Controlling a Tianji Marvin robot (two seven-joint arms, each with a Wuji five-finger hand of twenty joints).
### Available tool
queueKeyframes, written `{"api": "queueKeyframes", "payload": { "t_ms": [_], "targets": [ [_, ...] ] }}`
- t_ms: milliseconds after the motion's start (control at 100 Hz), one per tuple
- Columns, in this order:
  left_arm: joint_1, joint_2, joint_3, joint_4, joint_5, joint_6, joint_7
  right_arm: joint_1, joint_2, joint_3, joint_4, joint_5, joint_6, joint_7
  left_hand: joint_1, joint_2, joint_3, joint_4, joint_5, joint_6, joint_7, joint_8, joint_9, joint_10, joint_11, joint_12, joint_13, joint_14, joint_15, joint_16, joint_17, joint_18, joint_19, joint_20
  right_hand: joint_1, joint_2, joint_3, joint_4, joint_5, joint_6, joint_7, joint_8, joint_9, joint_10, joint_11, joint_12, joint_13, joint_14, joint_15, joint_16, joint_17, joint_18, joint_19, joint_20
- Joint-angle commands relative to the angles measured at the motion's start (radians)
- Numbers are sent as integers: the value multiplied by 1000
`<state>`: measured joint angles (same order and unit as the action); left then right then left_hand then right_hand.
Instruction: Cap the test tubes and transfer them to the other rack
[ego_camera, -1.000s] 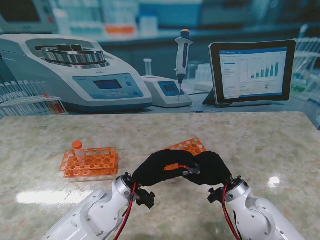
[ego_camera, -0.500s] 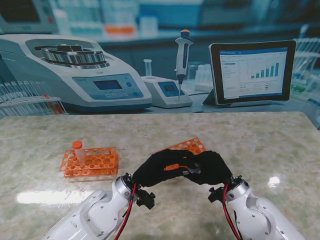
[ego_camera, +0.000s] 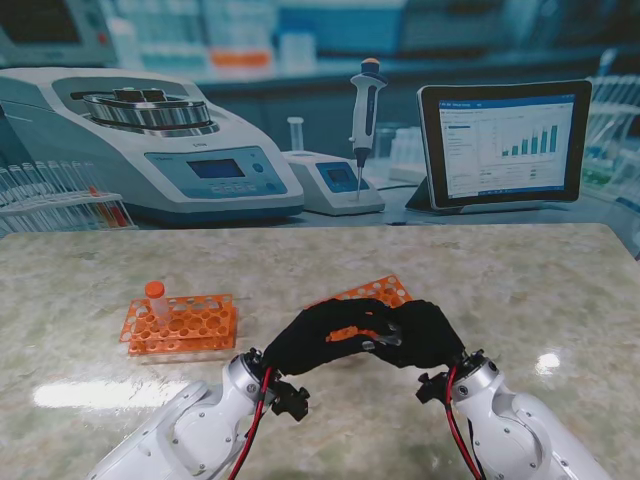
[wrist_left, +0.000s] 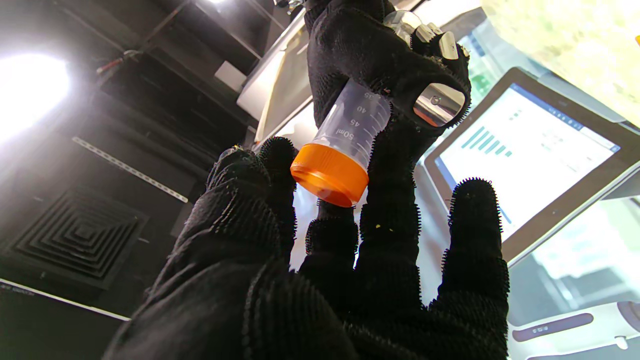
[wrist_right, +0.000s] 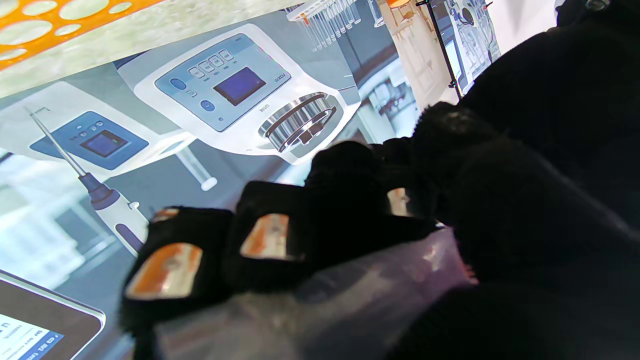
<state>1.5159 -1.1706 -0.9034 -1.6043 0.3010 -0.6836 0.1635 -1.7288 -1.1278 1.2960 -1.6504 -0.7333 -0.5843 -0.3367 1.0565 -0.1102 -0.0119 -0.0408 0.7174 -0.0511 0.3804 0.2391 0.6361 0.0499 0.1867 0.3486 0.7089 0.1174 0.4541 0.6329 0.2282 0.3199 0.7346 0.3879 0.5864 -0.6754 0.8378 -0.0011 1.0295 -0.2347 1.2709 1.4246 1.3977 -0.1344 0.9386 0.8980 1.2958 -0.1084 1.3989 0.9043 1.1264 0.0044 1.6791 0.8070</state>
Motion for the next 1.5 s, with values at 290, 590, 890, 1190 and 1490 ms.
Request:
{"api": "queueKeyframes", "payload": {
  "t_ms": [290, 590, 890, 1190, 1490],
  "targets": [
    [-3, -4, 1, -20, -23, -2, -14, -7, -7, -11, -2, -2, -4, 10, -34, 58, -5, 19, -42, -56, -18, 17, -38, 8, -33, -23, -175, 17, -255, -149, -40, 15, -51, 0, 30, 32, -6, -19, 12, -119, 40, 32, 42, 8, 0, 11, 26, -67, 174, 62, 75, -114, 310, 48],
    [-7, -2, -3, -34, -22, 0, -18, -7, -7, -11, -2, -2, -5, 10, -64, 73, -5, 21, -81, -37, -42, 21, -63, 1, -42, -27, -227, 14, -280, -167, -105, 11, -109, -8, 30, 33, -7, -20, 12, -120, 40, 32, 42, 10, -1, 11, 26, -67, 174, 62, 75, -114, 310, 48],
    [-5, 2, -18, -56, -1, 3, -19, -11, -7, -9, -9, -3, -4, 12, -101, 84, -6, 25, -121, 24, -80, 21, -97, -1, -49, -28, -266, 8, -296, -179, -154, 13, -176, -7, 31, 32, -6, -19, 12, -120, 40, 32, 42, 9, 0, 12, 26, -67, 174, 62, 75, -114, 310, 48],
    [13, 8, -52, -74, 38, 9, -15, -11, -7, -9, -7, -4, -5, 10, -106, 40, 5, 37, -160, 119, -90, 60, -150, 3, -53, -17, -321, 0, -309, -186, -182, 8, -251, 17, 31, 31, -7, -19, 12, -120, 40, 32, 42, 10, -1, 11, 26, -67, 174, 62, 75, -114, 310, 48],
    [27, 15, -80, -76, 86, 11, -10, -10, -7, -10, -6, -7, -4, 8, -134, -63, 8, 34, -227, 162, -63, 142, -198, 3, -53, -3, -354, -12, -311, -178, -199, 6, -286, 48, 30, 31, -7, -19, 12, -120, 40, 32, 42, 7, -2, 11, 26, -67, 174, 62, 75, -114, 310, 48]
  ]
}}
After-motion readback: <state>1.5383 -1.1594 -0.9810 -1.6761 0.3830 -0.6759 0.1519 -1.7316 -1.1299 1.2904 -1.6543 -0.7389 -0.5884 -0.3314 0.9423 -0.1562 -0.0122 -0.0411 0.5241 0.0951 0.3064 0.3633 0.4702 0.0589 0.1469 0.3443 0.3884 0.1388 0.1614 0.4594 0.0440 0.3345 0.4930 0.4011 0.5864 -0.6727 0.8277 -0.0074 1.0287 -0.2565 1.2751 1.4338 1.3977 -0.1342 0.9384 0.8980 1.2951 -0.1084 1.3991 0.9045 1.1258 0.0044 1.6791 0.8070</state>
